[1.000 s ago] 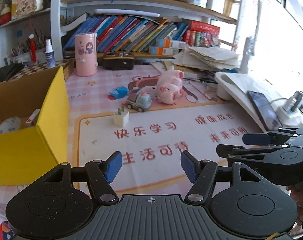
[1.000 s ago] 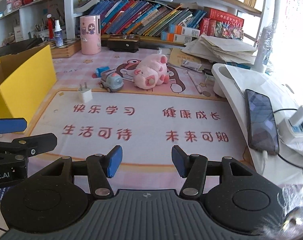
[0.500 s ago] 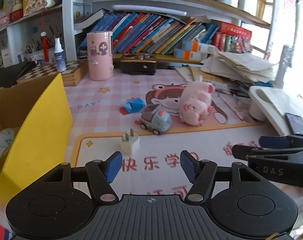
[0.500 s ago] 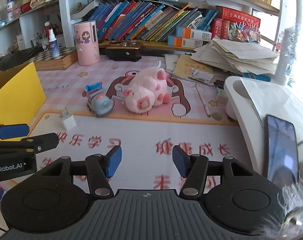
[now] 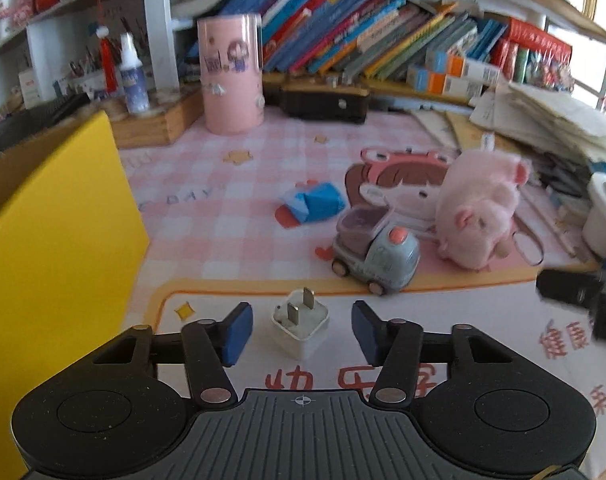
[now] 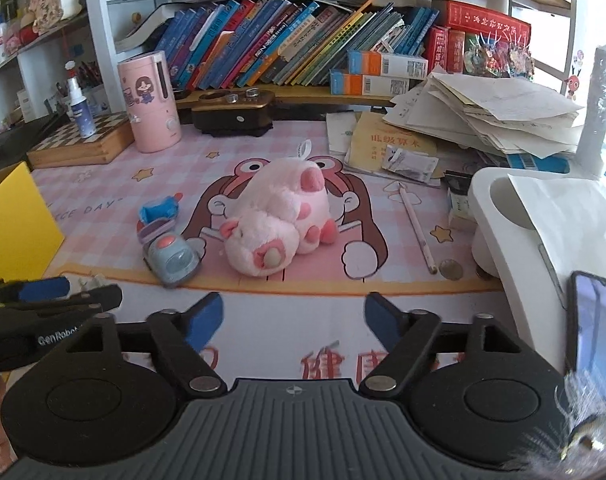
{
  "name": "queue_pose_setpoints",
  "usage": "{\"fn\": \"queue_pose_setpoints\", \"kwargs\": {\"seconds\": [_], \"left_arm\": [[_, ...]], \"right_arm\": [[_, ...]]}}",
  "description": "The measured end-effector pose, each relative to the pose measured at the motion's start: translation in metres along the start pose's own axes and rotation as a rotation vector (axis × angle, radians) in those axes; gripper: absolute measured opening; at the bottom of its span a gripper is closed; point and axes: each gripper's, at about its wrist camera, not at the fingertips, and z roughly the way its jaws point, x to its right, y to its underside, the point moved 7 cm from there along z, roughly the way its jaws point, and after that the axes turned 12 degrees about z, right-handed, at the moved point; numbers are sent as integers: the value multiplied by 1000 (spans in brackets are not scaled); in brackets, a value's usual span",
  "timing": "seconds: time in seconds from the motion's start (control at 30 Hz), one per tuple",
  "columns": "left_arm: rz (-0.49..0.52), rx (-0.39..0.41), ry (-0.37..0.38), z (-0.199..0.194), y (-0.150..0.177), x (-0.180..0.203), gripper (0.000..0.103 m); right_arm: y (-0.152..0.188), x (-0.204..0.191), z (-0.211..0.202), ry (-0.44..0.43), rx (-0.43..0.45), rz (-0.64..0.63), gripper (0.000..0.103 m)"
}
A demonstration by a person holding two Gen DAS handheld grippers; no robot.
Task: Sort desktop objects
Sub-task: 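Move left gripper to white plug adapter while right gripper approaches pink plush pig, then grasp white plug adapter with left gripper while right gripper grasps pink plush pig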
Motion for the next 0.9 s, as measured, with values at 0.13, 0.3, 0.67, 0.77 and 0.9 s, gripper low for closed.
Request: {"fn": "queue_pose_setpoints", "kwargs": {"seconds": [0.13, 0.3, 0.67, 0.77, 0.9], "left_arm": [[15, -11, 8, 7, 4, 4, 30], [-30, -9, 45, -7, 2, -1, 30], [-10, 132, 90, -84, -6, -1, 30], [-8, 140, 85, -88, -1, -3, 30], [-22, 144, 72, -96, 5, -6, 30]], "right_arm": [[-13, -1, 17, -3, 8, 17, 89], [-33, -8, 43, -16, 24, 35, 96], [-42, -16, 117, -9, -54, 20, 97], [-42, -13, 124, 0, -63, 15, 91], [-41, -6, 126, 2, -48, 18, 65]]}}
